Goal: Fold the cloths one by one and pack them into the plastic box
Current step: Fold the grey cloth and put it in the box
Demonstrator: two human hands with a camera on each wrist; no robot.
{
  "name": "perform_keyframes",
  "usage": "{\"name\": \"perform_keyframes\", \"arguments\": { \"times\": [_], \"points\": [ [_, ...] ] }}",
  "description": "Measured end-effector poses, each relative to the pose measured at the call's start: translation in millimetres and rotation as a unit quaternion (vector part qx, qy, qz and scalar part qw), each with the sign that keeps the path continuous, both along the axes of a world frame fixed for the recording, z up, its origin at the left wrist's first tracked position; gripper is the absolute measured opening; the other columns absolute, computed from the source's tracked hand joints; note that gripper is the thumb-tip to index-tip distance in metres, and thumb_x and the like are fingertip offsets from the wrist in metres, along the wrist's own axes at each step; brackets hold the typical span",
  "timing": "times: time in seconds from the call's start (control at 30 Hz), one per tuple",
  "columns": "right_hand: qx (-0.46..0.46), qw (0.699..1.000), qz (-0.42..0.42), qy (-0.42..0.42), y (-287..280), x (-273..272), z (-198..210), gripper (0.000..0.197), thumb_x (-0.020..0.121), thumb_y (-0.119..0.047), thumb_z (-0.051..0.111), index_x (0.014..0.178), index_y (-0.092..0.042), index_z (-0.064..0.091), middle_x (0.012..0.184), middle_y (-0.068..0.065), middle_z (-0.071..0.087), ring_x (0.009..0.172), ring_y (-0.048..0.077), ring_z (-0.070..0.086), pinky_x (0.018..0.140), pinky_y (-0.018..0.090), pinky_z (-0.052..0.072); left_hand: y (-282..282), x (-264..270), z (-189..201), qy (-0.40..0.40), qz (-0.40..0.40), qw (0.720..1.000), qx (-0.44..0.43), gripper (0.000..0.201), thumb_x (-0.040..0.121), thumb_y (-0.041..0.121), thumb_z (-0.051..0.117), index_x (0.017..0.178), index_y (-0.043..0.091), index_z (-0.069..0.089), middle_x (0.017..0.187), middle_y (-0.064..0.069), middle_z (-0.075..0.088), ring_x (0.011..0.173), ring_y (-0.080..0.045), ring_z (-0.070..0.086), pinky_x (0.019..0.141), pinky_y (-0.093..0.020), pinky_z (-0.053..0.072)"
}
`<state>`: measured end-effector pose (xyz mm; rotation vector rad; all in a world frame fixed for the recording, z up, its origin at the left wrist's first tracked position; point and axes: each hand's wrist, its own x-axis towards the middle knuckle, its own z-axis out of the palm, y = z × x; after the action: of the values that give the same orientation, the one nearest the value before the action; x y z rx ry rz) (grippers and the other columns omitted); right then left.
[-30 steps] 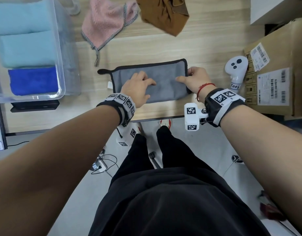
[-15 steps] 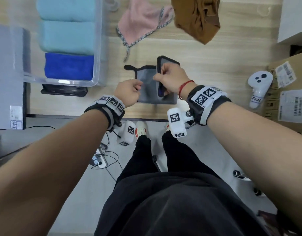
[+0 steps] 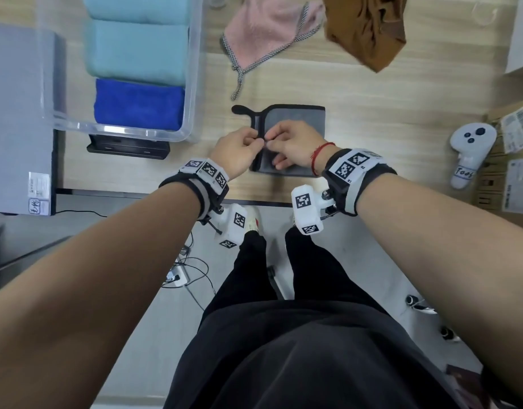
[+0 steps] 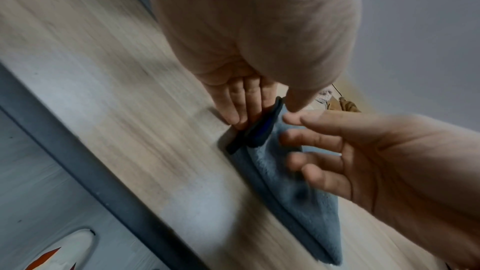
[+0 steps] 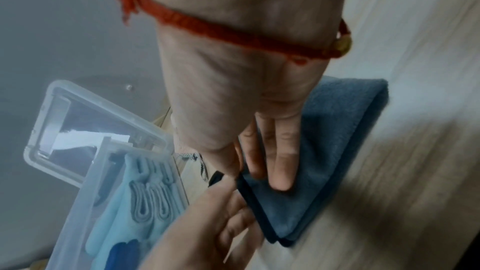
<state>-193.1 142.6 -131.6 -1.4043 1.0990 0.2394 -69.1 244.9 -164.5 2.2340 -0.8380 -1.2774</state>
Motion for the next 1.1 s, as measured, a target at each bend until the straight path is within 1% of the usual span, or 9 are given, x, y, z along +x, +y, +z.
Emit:
{"name": "perform_keyframes", "arguments": {
  "times": [0.1,0.2,0.3,0.43,0.53,0.63,0.8,0.93,1.1],
  "points": [
    [-0.089,0.996,0.000,0.002,-10.8,-17.7,3.9,0.010,0.088,-0.010,0.059,0.095,-0.017,0.062,0.075,-0.002,0.064,0.061,0.014,0.066,0.068,0.033,0.060,2.3,-5.3,-3.0,-0.026,0.000,0.999,-0.028,0.041,0.079,0.027,0.074,0.116,0.017,0.058,0.089,0.007,0.058,0.069,-0.005,0.053,0.079,-0.021,0.049],
    [-0.209,0.974,0.071,0.043,-19.9,-40.5,2.3,0.012,0.086,-0.016,0.061,0.094,-0.024,0.065,0.086,-0.007,0.066,0.067,0.001,0.058,0.077,0.021,0.050,3.1,-7.6,-7.3,-0.038,0.012,0.998,-0.041,0.038,0.075,0.014,0.076,0.107,0.016,0.056,0.080,0.007,0.055,0.060,-0.004,0.048,0.077,-0.029,0.054],
    [-0.252,0.948,0.180,0.077,-19.6,-59.0,-6.9,0.025,0.084,-0.020,0.067,0.109,-0.017,0.067,0.108,0.001,0.063,0.089,0.014,0.060,0.086,0.020,0.043,2.8,-9.5,-6.2,-0.052,0.015,0.997,-0.055,0.043,0.073,0.007,0.075,0.107,0.016,0.051,0.082,0.003,0.056,0.059,-0.007,0.049,0.073,-0.030,0.053],
    [-0.282,0.914,0.280,0.082,-5.1,-72.9,-15.8,0.061,0.073,-0.040,0.079,0.126,-0.019,0.057,0.129,0.003,0.048,0.117,0.022,0.047,0.099,0.033,0.042,7.4,-10.4,-2.4,-0.150,-0.082,0.982,-0.083,0.045,0.070,0.007,0.077,0.103,0.020,0.049,0.091,0.003,0.047,0.077,-0.015,0.049,0.074,-0.034,0.048],
    [-0.320,0.889,0.316,0.091,7.1,-77.4,-14.3,0.072,0.065,-0.045,0.083,0.126,-0.022,0.051,0.130,0.001,0.043,0.116,0.022,0.044,0.090,0.037,0.047,10.9,-14.6,3.8,-0.209,-0.215,0.947,-0.112,0.024,0.077,0.003,0.068,0.095,0.018,0.065,0.105,0.001,0.050,0.101,-0.021,0.048,0.085,-0.035,0.042],
    [-0.360,0.858,0.352,0.103,17.5,-82.3,-11.3,0.072,0.062,-0.043,0.085,0.121,-0.022,0.049,0.125,0.003,0.043,0.111,0.024,0.046,0.085,0.038,0.047,17.7,-21.1,4.9,-0.262,-0.338,0.897,-0.115,0.036,0.078,0.004,0.062,0.104,0.027,0.070,0.132,0.002,0.051,0.126,-0.023,0.040,0.099,-0.040,0.034],
    [-0.387,0.838,0.361,0.131,37.0,-92.7,-16.9,0.073,0.058,-0.024,0.087,0.118,-0.024,0.046,0.119,0.004,0.043,0.106,0.024,0.045,0.079,0.038,0.043,25.8,-32.3,10.6,-0.318,-0.403,0.856,-0.053,0.053,0.081,0.012,0.060,0.129,0.034,0.056,0.148,0.006,0.040,0.138,-0.018,0.028,0.109,-0.046,0.018],
    [-0.399,0.833,0.363,0.123,45.5,-101.2,-17.1,0.057,0.066,-0.004,0.072,0.115,-0.021,0.048,0.115,0.006,0.044,0.102,0.025,0.047,0.076,0.038,0.042,30.4,-30.8,13.7,-0.200,-0.381,0.901,-0.061,0.052,0.080,0.023,0.060,0.131,0.027,0.054,0.133,0.001,0.049,0.120,-0.023,0.049,0.098,-0.040,0.042],
    [-0.364,0.852,0.351,0.134,47.0,-103.2,-11.8,0.035,0.075,-0.010,0.058,0.109,-0.020,0.054,0.109,0.003,0.054,0.102,0.026,0.053,0.082,0.037,0.040,35.6,-27.8,14.6,-0.163,-0.425,0.890,-0.041,0.083,0.066,0.064,0.071,0.138,0.030,0.045,0.131,0.005,0.047,0.119,-0.018,0.048,0.096,-0.040,0.045]
  ]
}}
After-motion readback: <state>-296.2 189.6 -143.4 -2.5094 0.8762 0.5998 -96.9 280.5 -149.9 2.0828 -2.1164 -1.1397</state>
